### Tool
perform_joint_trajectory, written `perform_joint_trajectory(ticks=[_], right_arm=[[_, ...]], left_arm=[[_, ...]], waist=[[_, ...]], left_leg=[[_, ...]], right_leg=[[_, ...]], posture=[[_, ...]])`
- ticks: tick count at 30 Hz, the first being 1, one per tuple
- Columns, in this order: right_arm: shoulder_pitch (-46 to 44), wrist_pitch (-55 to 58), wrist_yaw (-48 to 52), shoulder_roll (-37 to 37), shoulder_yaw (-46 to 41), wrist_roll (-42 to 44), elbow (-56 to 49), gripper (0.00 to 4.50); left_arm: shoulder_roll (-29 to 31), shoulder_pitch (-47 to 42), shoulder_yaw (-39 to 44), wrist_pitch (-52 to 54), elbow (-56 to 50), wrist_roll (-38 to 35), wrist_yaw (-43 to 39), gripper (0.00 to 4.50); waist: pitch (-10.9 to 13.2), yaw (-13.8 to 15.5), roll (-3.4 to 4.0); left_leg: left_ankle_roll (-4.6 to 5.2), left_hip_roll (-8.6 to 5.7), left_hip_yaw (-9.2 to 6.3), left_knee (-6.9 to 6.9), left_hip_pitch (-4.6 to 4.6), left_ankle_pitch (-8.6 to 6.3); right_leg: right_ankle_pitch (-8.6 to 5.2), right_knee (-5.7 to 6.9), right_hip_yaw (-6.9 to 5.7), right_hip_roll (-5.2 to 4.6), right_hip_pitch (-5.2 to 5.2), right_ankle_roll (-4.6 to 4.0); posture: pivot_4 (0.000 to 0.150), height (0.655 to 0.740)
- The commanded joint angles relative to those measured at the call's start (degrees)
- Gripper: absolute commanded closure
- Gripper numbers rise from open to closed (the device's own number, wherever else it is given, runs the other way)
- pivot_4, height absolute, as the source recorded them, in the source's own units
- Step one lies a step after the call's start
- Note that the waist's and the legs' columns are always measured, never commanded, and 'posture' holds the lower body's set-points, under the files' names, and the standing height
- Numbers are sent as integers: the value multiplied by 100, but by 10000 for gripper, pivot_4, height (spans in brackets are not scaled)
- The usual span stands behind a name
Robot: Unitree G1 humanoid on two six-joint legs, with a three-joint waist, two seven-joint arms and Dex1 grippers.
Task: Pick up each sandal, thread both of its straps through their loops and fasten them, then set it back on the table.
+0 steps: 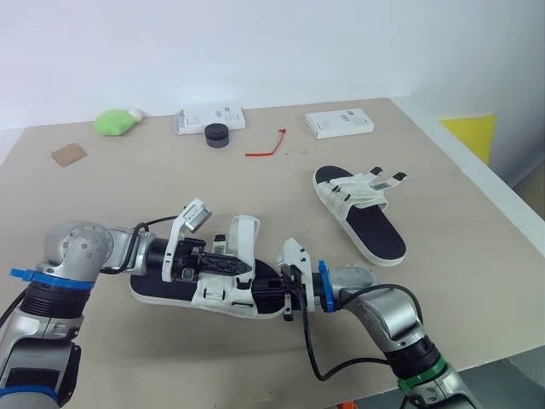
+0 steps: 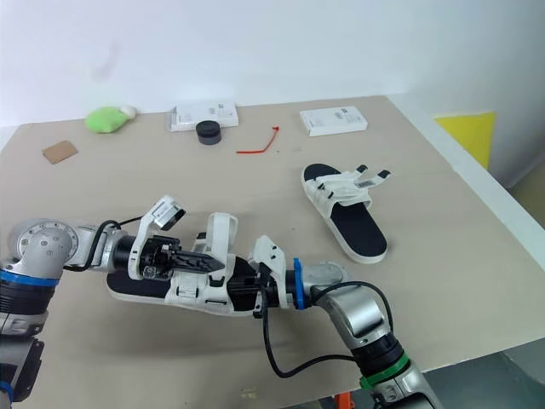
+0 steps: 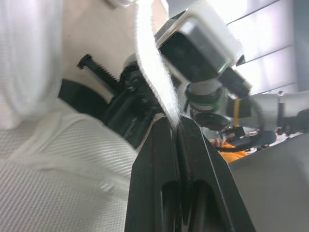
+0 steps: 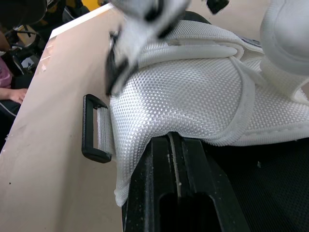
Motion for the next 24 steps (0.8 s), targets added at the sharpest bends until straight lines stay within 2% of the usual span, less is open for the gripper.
perform_joint_trajectory(ticks=[1,7,9,11,18,24], right_arm=[[533,513,-37,43,714,11,294,45000],[516,523,-88,79,719,19,294,45000],[508,510,-93,88,736,9,308,45000],[502,507,-95,94,740,12,307,45000],[528,480,-90,49,729,8,292,45000],[516,482,-89,9,745,14,287,45000]], left_arm=[[253,183,-130,-269,-522,306,-417,44308],[582,434,-584,-905,-1181,898,-1070,44308],[609,437,-647,-996,-1203,997,-1210,44308],[669,446,-705,-1066,-1204,1103,-1343,44308],[665,498,-679,-1069,-1348,1248,-1349,44308],[500,636,-538,-1613,-1329,1634,-1136,44308]], waist=[[0,2,0],[1,1,2],[3,1,6],[9,1,16],[14,1,32],[11,9,38]], left_leg=[[-1,0,0,0,0,0],[2,4,0,-4,4,-8],[48,4,0,-3,5,-39],[53,4,0,0,6,-42],[57,3,0,3,6,-44],[59,3,1,7,6,-45]], right_leg=[[-5,0,2,1,0,-5],[-13,0,8,6,0,-11],[-12,0,8,6,0,-12],[-11,0,8,7,0,-9],[-10,1,11,10,0,-7],[-9,1,15,9,1,-8]], posture=[[1500,7400],[1500,7400],[1500,7400],[1500,7400],[1500,7400],[1500,7400]])
